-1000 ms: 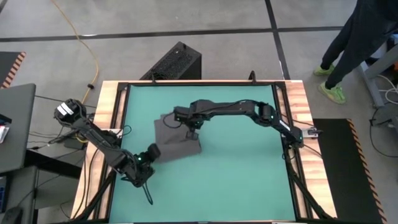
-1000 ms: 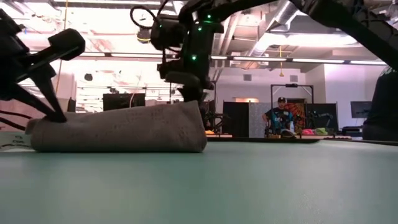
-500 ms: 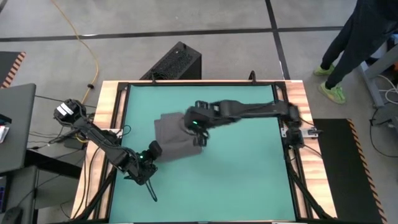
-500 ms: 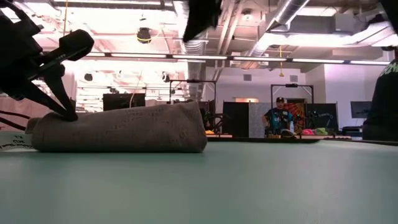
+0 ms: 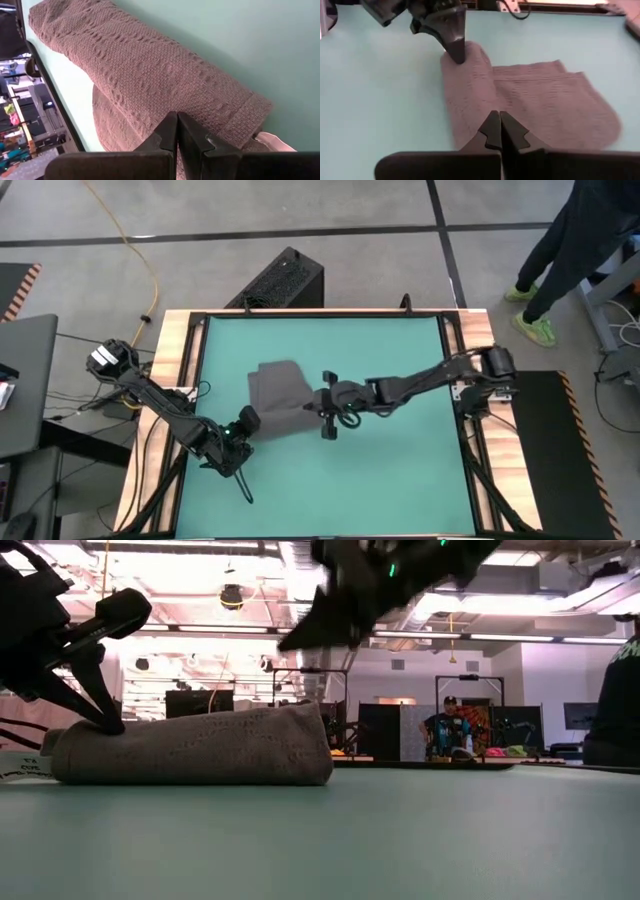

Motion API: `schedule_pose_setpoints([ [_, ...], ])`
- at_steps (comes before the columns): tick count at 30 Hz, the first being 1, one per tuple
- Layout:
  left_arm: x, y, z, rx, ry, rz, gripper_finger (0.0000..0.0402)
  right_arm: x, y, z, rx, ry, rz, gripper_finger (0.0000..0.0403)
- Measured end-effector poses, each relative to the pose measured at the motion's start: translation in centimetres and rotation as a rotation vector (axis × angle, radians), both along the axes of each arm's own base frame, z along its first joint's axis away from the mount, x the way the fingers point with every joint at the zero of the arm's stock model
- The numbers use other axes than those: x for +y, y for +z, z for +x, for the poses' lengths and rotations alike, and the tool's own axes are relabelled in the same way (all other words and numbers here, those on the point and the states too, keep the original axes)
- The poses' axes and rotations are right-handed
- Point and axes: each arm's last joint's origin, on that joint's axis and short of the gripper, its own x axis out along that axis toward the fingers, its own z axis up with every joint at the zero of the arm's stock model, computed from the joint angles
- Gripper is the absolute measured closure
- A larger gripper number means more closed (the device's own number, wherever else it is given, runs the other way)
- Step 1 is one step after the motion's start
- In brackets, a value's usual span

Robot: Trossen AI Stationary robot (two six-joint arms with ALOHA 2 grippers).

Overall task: Roll towel into tight, uniform cylinder
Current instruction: Roll the gray towel

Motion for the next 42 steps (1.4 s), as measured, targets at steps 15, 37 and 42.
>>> schedule_pose_setpoints([
  [15, 0.0, 0.0, 0.0, -0.01, 0.019, -0.018, 0.0402, -3.6, -6.6, 2.5, 0.096, 0.047, 0.094, 0.0394],
  [37, 1.9, 1.2, 3.5, -0.175, 0.043, 0.003, 0.0402, -4.2, -9.9, 2.8, 0.194, 0.023, 0.207, 0.0394],
  [42, 4.8, 0.9, 4.7, -0.194, 0.243, -0.221, 0.0401, -3.8, -9.9, 2.8, 0.196, 0.03, 0.206, 0.0394],
])
